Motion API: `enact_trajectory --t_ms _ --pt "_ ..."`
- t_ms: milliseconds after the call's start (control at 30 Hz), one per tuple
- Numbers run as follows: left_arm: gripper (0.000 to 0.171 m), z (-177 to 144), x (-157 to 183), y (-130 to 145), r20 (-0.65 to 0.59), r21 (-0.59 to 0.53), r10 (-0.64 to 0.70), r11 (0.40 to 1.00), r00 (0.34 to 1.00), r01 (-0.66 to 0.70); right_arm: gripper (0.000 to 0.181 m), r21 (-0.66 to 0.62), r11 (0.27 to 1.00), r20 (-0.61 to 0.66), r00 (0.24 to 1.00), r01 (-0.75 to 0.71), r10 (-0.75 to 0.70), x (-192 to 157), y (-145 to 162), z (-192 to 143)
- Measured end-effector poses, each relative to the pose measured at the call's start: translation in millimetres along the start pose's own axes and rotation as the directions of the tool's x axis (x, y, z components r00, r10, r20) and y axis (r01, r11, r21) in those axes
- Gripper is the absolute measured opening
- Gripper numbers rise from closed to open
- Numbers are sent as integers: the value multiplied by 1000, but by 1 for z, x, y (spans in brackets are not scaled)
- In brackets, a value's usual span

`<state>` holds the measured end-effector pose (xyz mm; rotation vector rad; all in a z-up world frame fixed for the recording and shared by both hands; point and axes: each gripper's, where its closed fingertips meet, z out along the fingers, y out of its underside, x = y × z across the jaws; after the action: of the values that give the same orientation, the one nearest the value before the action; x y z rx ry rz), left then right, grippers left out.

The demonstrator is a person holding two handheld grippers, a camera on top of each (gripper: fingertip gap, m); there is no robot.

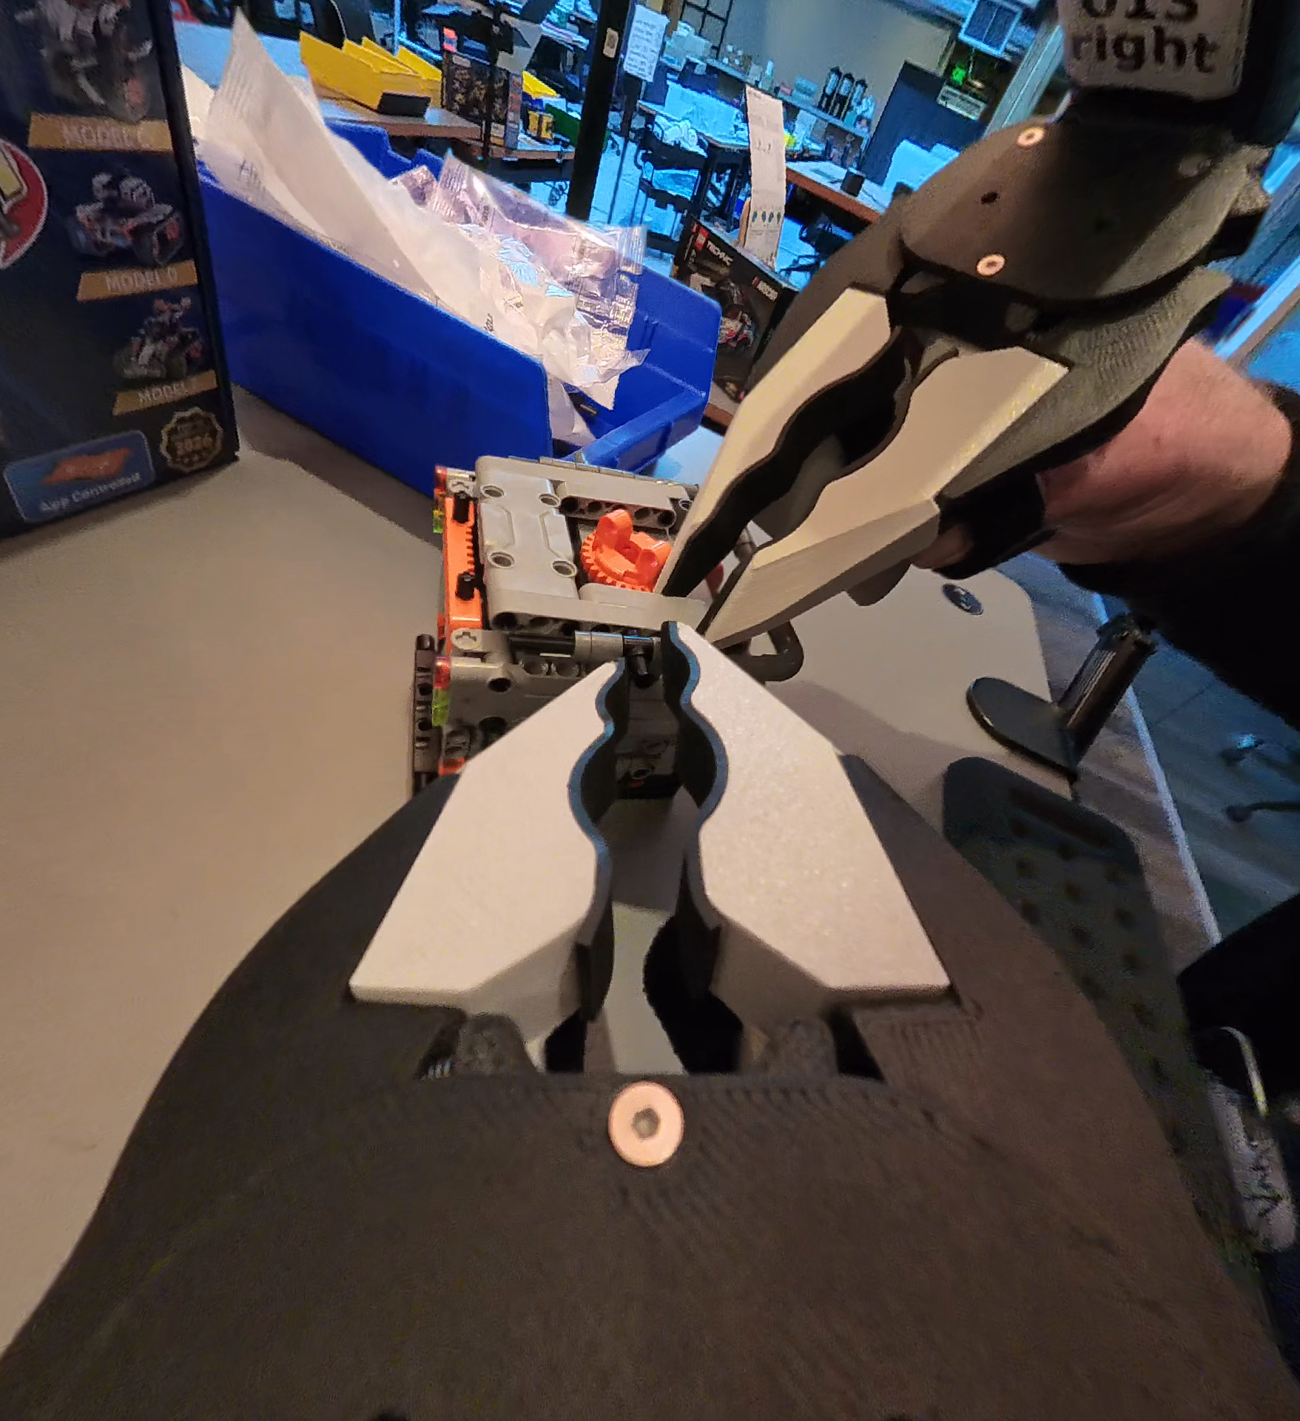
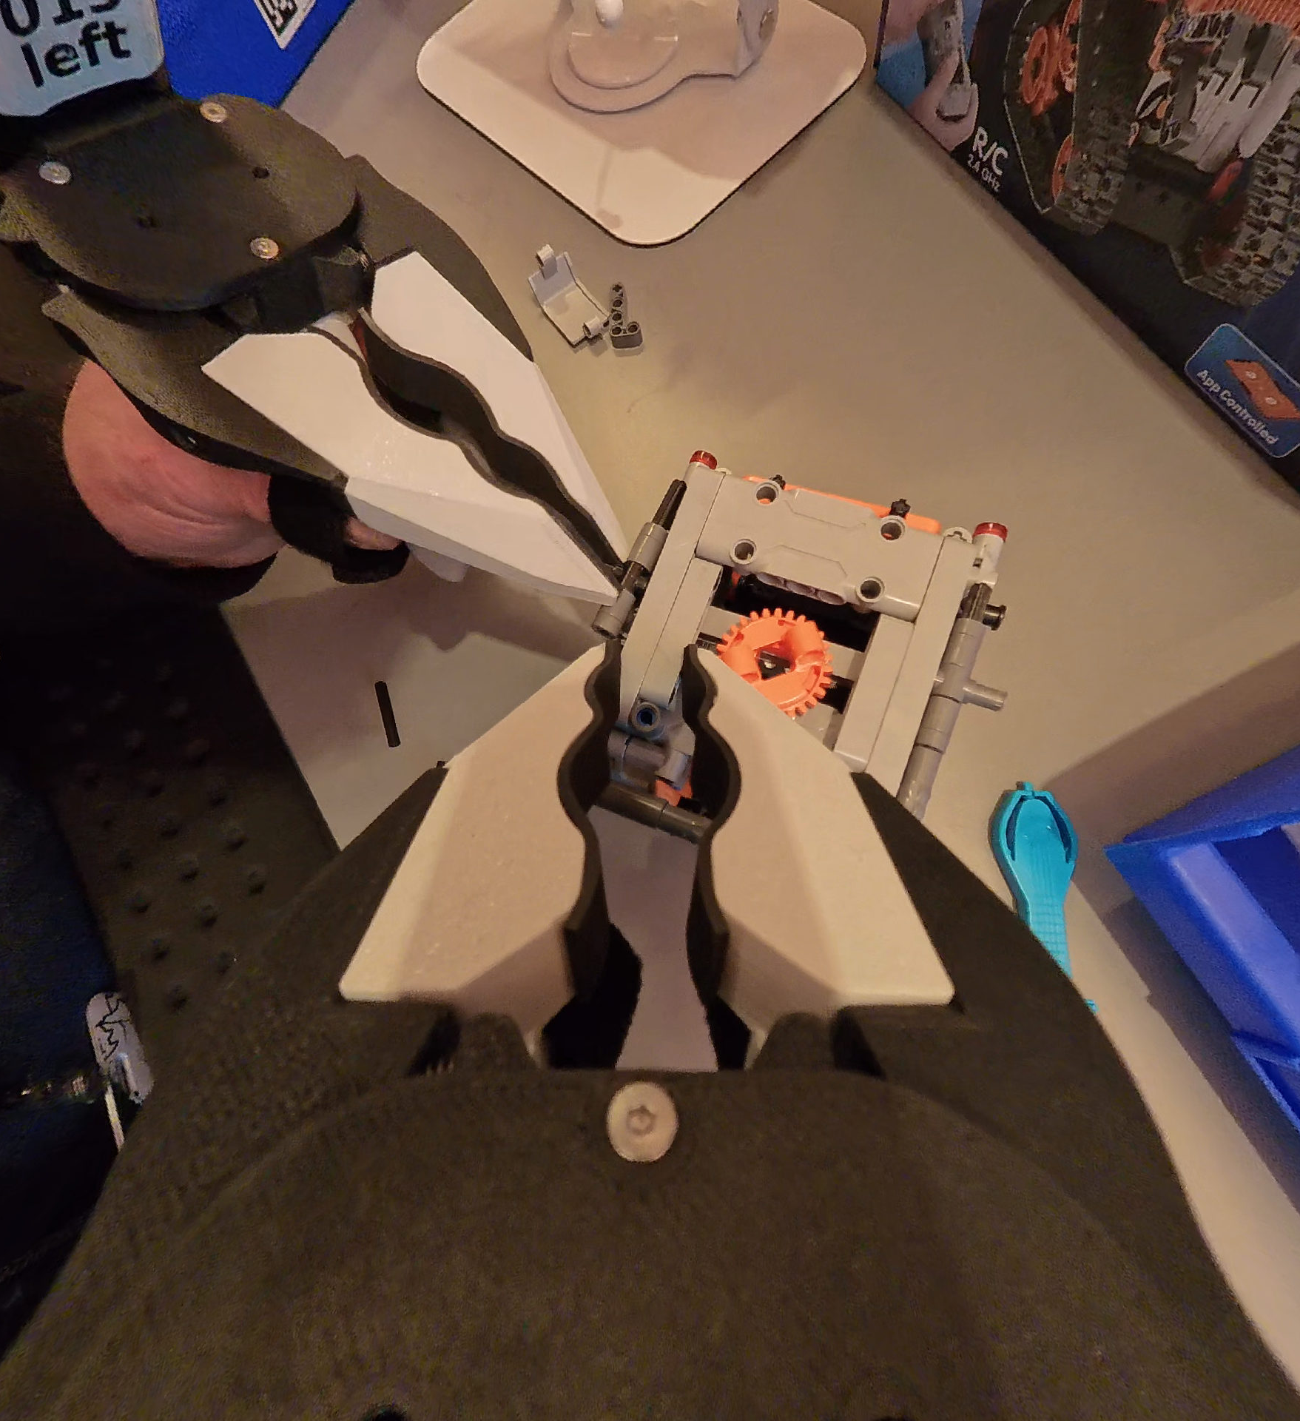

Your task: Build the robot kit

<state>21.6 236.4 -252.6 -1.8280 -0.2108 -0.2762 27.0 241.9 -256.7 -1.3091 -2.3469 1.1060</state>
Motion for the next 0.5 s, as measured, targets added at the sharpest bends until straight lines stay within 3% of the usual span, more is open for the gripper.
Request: enact_trajectory --t_ms 333,500 --pt "0 0 -3 0 36 -6 218 976 975 -217 13 8 1000 14 1000 -16 15 0 -1 -1" --pt "5 -12 -9 -9 63 -4 203 979 977 -204 19 46 999 -25 1000 -7 9 0 -3 -9"
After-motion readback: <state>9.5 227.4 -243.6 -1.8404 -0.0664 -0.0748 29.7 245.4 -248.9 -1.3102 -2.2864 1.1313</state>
